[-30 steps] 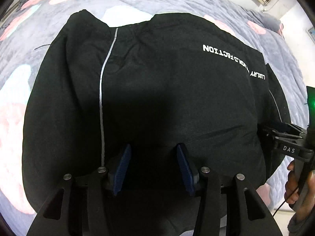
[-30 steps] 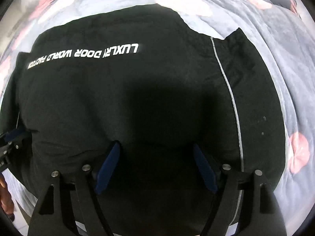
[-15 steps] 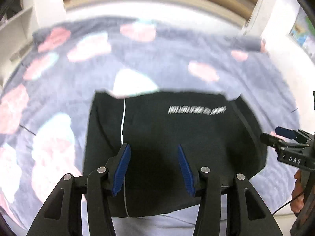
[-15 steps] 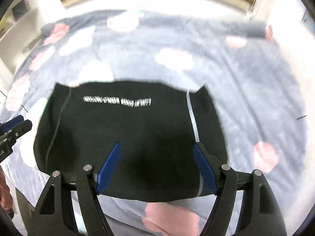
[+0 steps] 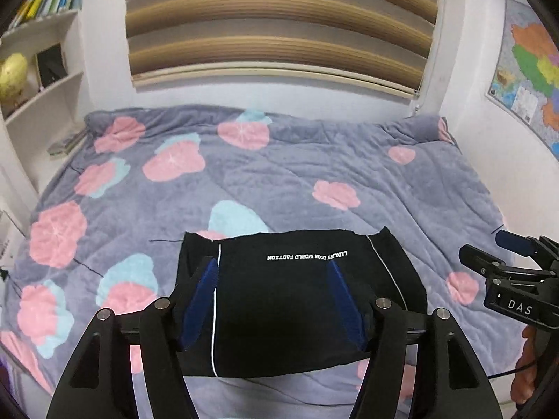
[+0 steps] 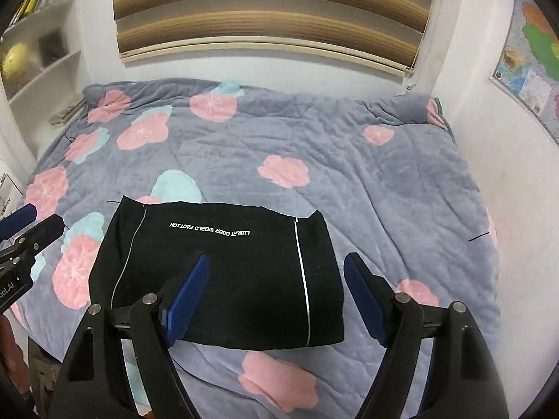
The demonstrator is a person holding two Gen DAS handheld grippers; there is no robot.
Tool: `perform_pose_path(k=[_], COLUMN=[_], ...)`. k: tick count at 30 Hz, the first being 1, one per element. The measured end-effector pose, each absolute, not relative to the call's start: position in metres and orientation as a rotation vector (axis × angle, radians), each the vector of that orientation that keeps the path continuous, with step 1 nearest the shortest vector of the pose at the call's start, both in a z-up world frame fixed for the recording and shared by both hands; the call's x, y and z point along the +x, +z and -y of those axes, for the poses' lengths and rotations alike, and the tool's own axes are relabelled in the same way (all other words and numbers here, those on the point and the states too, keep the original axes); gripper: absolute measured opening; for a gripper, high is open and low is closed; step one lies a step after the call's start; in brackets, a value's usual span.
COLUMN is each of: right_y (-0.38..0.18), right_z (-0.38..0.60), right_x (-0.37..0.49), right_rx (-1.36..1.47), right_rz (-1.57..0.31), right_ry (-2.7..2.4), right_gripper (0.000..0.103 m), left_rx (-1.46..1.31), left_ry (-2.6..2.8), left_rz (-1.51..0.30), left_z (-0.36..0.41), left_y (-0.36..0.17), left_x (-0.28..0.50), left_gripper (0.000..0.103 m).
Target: Fold large clothes
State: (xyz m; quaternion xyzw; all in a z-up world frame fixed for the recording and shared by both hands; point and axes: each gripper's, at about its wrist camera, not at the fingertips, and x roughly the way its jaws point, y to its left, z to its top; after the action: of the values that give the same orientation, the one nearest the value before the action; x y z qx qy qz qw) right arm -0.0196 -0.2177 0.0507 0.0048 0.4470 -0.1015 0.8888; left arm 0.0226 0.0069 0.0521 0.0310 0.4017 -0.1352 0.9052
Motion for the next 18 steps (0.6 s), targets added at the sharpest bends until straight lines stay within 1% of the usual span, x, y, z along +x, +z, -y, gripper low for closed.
perform_pose_path(k=[9, 18], right_y=[0.055, 0.042], right_z=[0.246, 0.254], right_x=[-0.036, -0.036], right_rx=[0.046, 0.081], right_rz=[-0.940, -0.978], right_ry=[-0.185, -0.169], right_gripper=[0.080, 0.080], left_rx=[0.107, 0.141], left_ry=[-0.228, -0.208], left_rz=[-0.830, -0.902], left_z=[0.037, 0.059], left_y=[0.065, 0.049], left_x=[-0.005, -0.013], left_gripper=[0.072, 0.073])
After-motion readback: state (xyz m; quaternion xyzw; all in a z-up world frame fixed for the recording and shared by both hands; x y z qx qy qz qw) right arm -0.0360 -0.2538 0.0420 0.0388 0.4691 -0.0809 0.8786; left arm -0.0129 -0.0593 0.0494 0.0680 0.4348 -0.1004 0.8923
